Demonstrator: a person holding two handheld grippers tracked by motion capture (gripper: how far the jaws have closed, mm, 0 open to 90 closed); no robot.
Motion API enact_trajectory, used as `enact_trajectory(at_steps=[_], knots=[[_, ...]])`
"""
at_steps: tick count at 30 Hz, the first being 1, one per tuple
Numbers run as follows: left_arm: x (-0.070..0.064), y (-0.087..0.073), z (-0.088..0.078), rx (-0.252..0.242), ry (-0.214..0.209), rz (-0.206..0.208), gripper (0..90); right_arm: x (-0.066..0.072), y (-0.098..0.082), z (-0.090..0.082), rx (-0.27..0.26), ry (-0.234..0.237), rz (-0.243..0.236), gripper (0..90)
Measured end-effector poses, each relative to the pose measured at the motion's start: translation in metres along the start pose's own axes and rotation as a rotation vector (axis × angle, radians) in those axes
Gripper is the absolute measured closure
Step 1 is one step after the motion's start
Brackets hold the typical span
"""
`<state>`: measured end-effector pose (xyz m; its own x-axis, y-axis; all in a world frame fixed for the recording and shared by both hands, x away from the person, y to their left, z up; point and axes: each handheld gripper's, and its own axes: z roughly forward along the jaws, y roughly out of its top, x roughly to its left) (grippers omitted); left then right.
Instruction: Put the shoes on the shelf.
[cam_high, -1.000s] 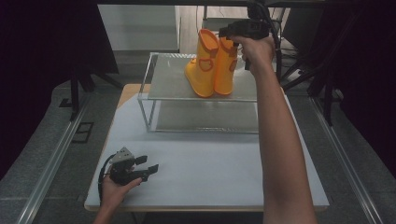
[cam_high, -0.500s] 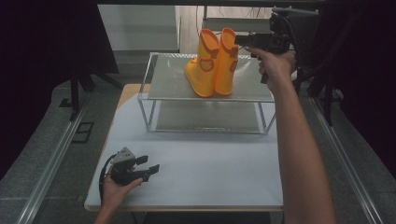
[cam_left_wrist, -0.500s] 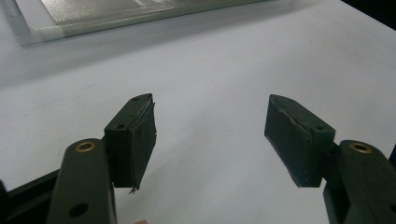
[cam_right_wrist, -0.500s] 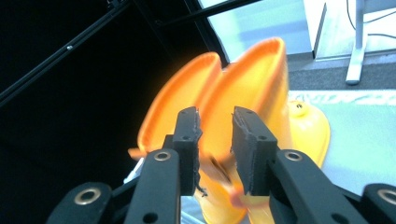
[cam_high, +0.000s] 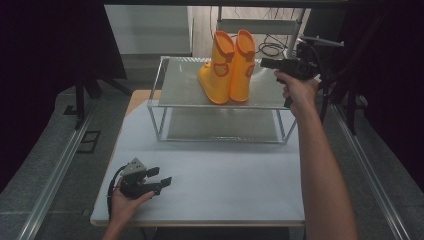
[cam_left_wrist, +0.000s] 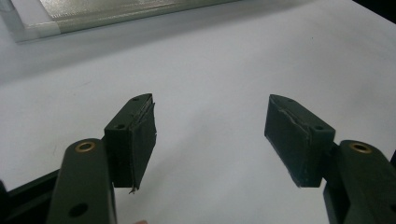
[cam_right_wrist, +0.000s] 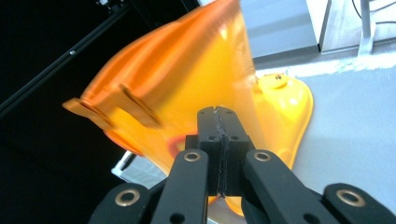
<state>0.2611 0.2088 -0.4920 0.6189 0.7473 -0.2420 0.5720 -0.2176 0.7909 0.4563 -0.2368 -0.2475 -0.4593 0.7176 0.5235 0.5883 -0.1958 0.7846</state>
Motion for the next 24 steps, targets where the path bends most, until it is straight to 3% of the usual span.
enact_trajectory(at_steps=[5,11,24], knots=[[0.0,0.0,0.001,0.0,0.0,0.0,33.7,-0.014,-0.015,0.01,0.021,-0.014,0.014,89.4],[0.001,-0.001,0.001,0.003,0.003,0.0,33.7,-0.022,-0.023,0.018,0.038,-0.03,0.01,89.4],[0.0,-0.001,0.001,0.006,0.003,0.005,33.6,-0.028,-0.039,0.033,0.082,-0.146,-0.064,89.5]])
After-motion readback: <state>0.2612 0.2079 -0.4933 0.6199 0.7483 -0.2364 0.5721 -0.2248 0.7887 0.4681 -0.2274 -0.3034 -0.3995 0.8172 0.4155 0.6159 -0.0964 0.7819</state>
